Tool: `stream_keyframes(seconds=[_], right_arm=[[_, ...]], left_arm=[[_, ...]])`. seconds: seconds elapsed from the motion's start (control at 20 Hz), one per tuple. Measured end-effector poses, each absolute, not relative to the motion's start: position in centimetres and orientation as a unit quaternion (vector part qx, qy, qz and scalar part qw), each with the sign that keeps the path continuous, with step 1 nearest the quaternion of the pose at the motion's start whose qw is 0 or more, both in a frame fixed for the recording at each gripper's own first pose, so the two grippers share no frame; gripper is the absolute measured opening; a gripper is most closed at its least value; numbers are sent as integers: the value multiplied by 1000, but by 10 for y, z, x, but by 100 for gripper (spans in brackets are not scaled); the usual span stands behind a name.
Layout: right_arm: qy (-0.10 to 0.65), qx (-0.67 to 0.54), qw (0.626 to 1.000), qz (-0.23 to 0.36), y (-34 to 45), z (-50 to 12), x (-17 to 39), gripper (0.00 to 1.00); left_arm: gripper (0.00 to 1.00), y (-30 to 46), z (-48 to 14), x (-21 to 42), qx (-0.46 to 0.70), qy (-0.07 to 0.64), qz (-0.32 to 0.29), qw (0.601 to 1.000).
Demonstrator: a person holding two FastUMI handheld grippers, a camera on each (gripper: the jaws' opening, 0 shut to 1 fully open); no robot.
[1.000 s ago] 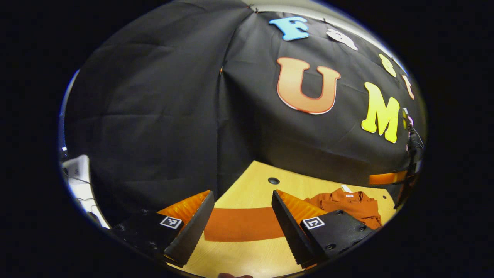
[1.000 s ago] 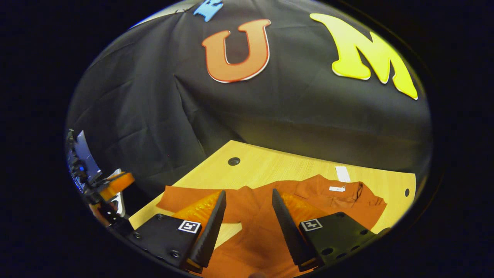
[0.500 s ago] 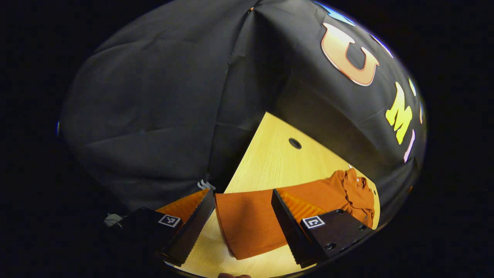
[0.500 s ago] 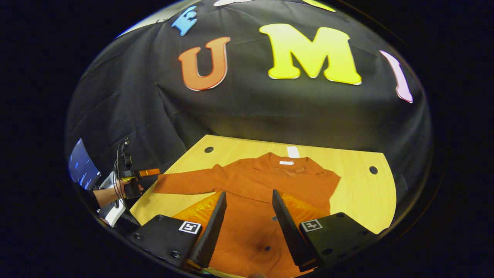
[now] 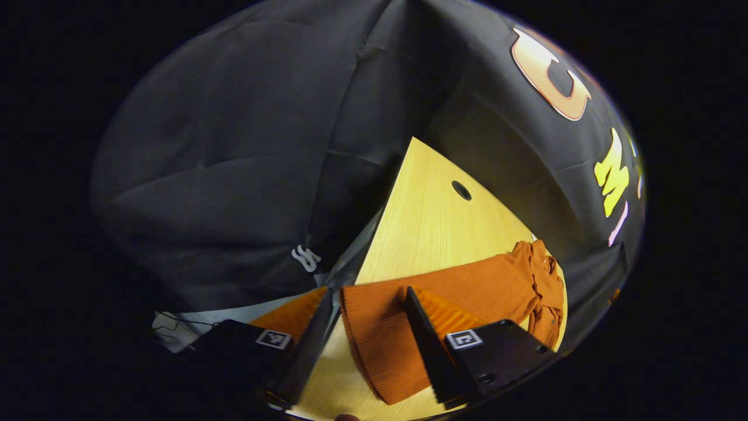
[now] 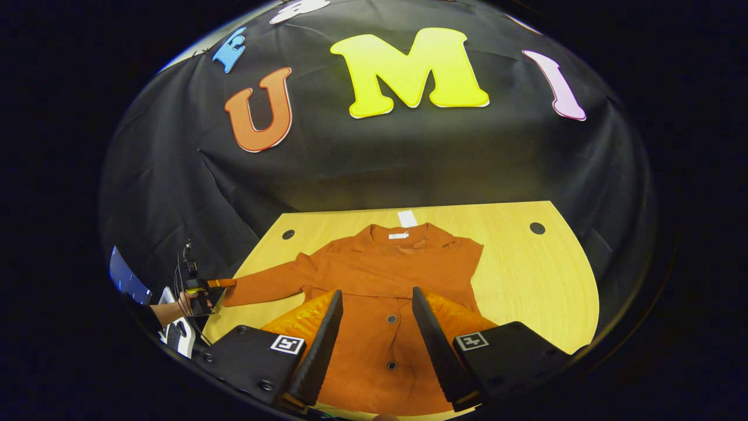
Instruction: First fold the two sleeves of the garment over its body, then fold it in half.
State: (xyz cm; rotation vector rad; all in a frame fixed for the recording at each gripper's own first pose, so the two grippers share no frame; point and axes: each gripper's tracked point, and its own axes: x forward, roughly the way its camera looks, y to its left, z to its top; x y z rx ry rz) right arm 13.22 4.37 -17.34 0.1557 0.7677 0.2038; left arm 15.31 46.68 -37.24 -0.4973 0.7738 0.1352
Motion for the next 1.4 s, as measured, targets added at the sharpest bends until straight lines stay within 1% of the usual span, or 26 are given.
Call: stream_keyframes(seconds=[0.05, 0.15, 0.2, 0.35, 0.45, 0.5, 0.7, 0.95, 1.0, 1.05, 1.2, 1.25, 1.3, 1.4], right_arm=[[375, 77, 918, 99, 45, -175, 131, 78], [379, 79, 917, 101, 46, -178, 130, 78], [381, 82, 915, 101, 46, -179, 128, 78], [388, 87, 912, 105, 47, -184, 122, 78], [387, 85, 912, 106, 41, -183, 119, 78], [385, 83, 913, 107, 39, -181, 117, 78], [371, 81, 918, 116, 32, -171, 111, 78], [347, 98, 920, 151, 34, -155, 97, 78], [340, 102, 921, 159, 33, -148, 94, 78], [327, 108, 924, 167, 30, -138, 89, 72], [281, 95, 938, 177, 9, -110, 82, 72], [270, 88, 942, 179, 0, -105, 77, 75], [259, 85, 945, 180, -9, -99, 73, 81], [243, 84, 950, 179, -28, -91, 68, 81]], left_arm=[[77, 466, -371, 153, -230, 377, 69, 894], [73, 473, -366, 150, -200, 384, 83, 898], [64, 478, -364, 150, -181, 383, 97, 901], [9, 492, -358, 147, -154, 384, 127, 901], [4, 487, -353, 148, -160, 384, 130, 900], [3, 475, -348, 151, -181, 381, 114, 900], [2, 456, -308, 160, -191, 352, 101, 911], [3, 403, -235, 173, -171, 317, 70, 930], [3, 386, -218, 177, -171, 309, 62, 933], [3, 369, -201, 181, -168, 302, 52, 937], [3, 307, -152, 197, -142, 280, 24, 949], [2, 283, -135, 200, -135, 274, 13, 952], [2, 257, -120, 207, -128, 267, 3, 955], [2, 208, -95, 222, -112, 251, -21, 961]])
